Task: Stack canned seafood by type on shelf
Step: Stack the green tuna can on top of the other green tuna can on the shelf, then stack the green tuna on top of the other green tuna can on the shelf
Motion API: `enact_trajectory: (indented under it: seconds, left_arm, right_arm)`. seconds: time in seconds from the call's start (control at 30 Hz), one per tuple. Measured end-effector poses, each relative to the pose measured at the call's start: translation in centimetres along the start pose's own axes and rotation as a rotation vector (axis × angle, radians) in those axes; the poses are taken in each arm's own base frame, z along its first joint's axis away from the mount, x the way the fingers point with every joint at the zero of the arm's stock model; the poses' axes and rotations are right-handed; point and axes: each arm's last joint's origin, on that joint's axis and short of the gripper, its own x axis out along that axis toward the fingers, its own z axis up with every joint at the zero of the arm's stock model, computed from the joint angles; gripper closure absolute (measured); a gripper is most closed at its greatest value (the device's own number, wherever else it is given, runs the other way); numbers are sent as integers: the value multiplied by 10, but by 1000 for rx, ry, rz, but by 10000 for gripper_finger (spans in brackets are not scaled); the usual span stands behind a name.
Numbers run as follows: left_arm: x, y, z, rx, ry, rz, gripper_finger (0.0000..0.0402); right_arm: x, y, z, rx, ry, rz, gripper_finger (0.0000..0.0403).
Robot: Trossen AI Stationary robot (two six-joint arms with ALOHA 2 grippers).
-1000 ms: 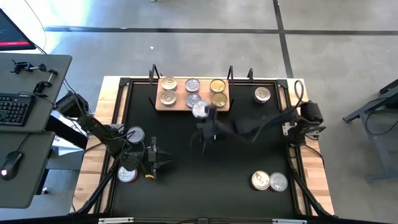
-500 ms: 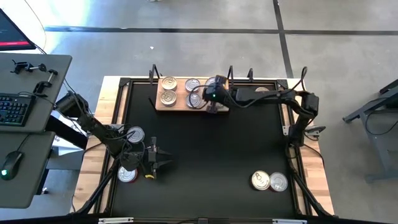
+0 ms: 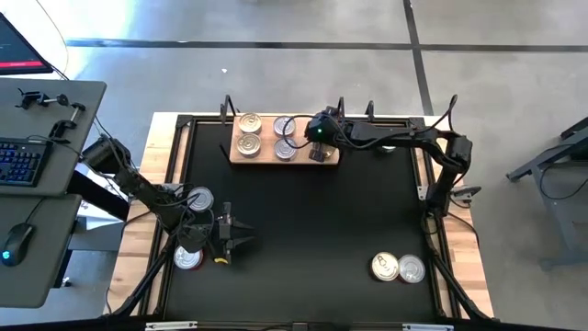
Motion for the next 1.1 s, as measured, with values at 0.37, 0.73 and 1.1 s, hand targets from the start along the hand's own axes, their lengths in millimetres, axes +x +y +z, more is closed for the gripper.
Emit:
enact_trajectory:
  seconds: [0.37, 0.73, 1.1]
  left_arm:
    - [0, 0, 0, -8, 0, 0, 284]
    - [0, 0, 0, -9, 0, -1, 284]
    - [0, 0, 0, -6, 1, -1, 284]
  right_arm:
    - [15, -10, -8, 117, 26, 30, 401]
    - [18, -9, -6, 125, 12, 13, 328]
    - [-39, 26, 59, 211, -224, 340, 280]
